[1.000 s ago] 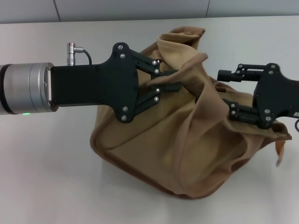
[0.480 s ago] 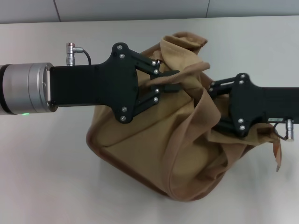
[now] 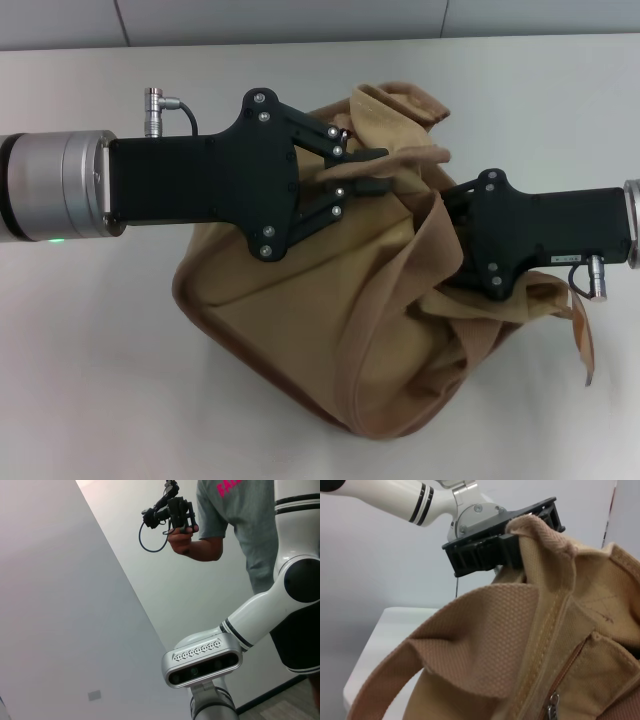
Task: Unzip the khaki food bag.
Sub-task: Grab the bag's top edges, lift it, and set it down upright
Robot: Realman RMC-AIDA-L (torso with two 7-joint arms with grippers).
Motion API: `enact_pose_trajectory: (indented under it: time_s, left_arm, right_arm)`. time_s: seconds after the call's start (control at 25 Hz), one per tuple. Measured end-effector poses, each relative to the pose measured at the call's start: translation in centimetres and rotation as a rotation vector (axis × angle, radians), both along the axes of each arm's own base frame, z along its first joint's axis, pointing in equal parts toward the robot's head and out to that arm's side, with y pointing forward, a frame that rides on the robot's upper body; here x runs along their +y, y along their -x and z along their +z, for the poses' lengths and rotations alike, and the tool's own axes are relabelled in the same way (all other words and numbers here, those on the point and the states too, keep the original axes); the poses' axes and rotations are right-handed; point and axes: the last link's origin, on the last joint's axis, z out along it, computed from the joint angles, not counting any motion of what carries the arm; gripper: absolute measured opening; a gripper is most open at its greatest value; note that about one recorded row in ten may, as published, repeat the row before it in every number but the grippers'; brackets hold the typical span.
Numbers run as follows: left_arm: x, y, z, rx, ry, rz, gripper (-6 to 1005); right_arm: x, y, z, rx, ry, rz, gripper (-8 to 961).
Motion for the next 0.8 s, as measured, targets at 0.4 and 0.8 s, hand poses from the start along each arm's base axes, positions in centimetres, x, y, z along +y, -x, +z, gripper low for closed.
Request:
enact_pose_trajectory:
  time_s: [0.4, 0.8]
  left_arm:
    - [0.1, -0.3, 0.0, -0.005, -0.005, -0.015, 86]
    - [0.0, 0.2, 0.2, -0.015, -0.022, -0.005, 86]
  right_arm:
    - [1.1, 0.9, -1.4, 0.017, -0.021, -0.030, 304]
    - [0.8, 0.9, -1.2, 0.057, -0.037, -0.043, -2]
